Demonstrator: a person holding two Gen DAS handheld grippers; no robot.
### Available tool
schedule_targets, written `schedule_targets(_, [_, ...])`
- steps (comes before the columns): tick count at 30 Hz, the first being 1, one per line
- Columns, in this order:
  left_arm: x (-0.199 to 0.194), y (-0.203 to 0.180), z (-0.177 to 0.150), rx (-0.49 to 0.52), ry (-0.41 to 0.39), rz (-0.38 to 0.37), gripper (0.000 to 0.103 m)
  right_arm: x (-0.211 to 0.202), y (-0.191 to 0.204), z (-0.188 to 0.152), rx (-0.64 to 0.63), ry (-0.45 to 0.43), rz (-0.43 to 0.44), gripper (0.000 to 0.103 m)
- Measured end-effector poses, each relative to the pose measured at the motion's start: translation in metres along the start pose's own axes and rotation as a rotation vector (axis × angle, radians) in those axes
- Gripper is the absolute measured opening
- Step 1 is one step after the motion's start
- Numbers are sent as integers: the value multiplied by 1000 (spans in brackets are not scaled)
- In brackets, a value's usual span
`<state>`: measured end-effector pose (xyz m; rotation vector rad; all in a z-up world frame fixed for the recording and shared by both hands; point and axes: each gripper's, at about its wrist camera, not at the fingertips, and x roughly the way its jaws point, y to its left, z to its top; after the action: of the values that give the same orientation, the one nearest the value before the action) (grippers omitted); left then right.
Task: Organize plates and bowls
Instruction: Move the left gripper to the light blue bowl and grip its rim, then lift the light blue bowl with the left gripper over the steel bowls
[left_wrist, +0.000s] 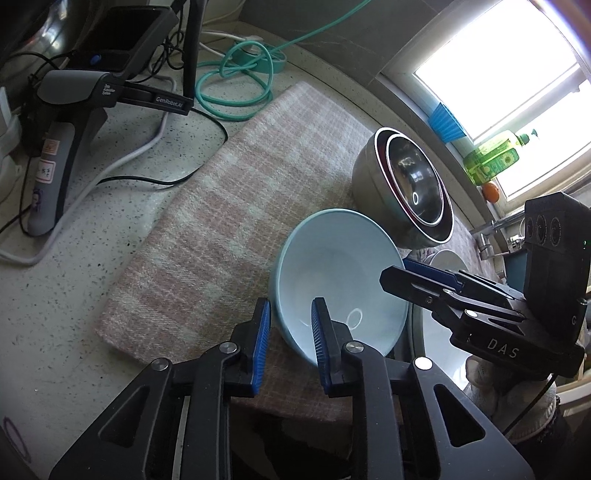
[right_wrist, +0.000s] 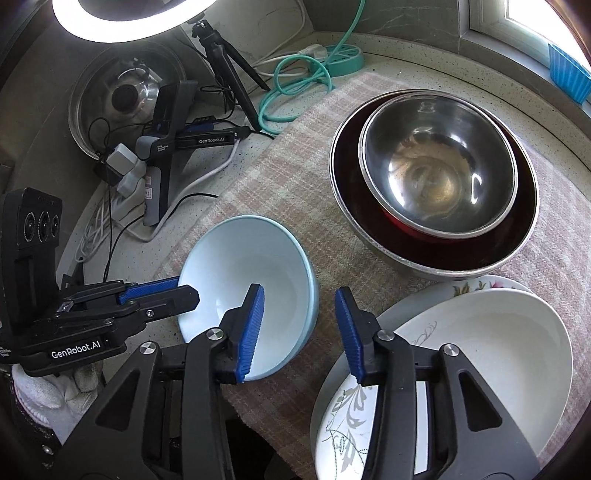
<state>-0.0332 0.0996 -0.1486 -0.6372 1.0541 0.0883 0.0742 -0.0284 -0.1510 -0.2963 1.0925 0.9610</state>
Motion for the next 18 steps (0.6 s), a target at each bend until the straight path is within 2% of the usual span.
schedule_targets(3, [1,1,0,-3,-1,5,14,4,0,0,-3,12,-6,34])
schedule_targets(6, [2,2,0,-4,-2,4,13,7,0,0,-2,22,-10,23])
schedule_targets(10, [3,3,0,-6,-4,5,12,9,0,0,-3,21,-25,18])
schedule_targets(18, [-4,-2,5,5,-24,8,12,7,-5,3,29,10,-17,17])
